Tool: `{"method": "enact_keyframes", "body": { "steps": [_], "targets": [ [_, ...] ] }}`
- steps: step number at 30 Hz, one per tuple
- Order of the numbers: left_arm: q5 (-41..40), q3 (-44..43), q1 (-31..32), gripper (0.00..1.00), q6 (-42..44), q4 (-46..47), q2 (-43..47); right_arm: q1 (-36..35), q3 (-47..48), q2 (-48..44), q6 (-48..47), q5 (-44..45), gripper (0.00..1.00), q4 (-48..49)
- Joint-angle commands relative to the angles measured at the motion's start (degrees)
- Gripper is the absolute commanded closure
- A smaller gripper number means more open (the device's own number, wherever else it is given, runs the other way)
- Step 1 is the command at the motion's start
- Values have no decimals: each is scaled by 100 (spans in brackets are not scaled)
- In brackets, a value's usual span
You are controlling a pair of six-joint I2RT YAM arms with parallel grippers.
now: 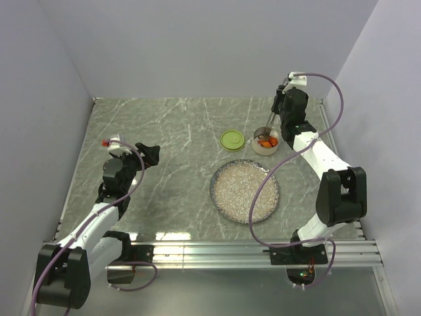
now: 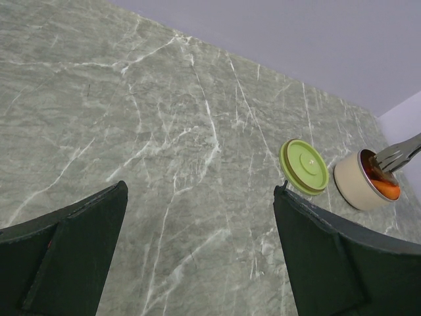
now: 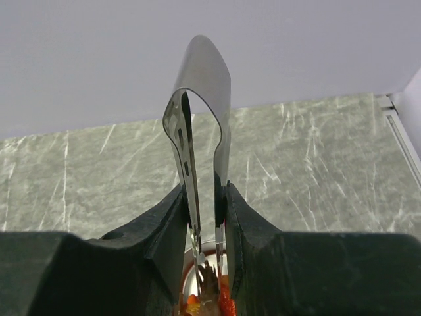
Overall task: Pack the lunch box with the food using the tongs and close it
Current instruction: Place the food into the lunch box, then put down the clamp
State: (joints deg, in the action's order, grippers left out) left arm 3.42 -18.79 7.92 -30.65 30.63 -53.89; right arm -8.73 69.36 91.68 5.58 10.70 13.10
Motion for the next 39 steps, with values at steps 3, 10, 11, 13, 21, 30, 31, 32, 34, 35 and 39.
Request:
{"method": "enact_keyframes", "body": {
  "steps": [3,10,11,13,21,30,31,32,34,35,39],
  "targets": [
    [89,-72,16,1,68,259,28,12,236,-80,39,231,65,-106],
    [71,-64,16,1,68,250,36,12,157,-203,74,117,56,51],
    [71,-64,16,1,60,250,36,12,122,-229,74,125,56,87],
    [62,-72,16,1,68,250,28,12,104,-326,74,82,55,148],
    [71,-73,16,1,60,259,19,12,-151,-783,153,37,56,526],
    [71,-81,16,0,60,241,19,12,-494,-1609,-126,231,57,169],
    [80,-81,8,1,68,241,19,12,-477,-1679,-189,266,58,-8],
    [71,-81,16,0,68,241,19,12,-485,-1854,-259,353,58,-210],
    [80,-81,16,1,68,241,19,21,-677,-2091,-295,590,58,-729],
    [97,-90,16,1,68,233,19,12,-792,-2397,-269,687,58,-896],
    [141,-81,16,1,60,224,80,21,-1495,-3391,-163,1100,59,-1606]
  ]
}}
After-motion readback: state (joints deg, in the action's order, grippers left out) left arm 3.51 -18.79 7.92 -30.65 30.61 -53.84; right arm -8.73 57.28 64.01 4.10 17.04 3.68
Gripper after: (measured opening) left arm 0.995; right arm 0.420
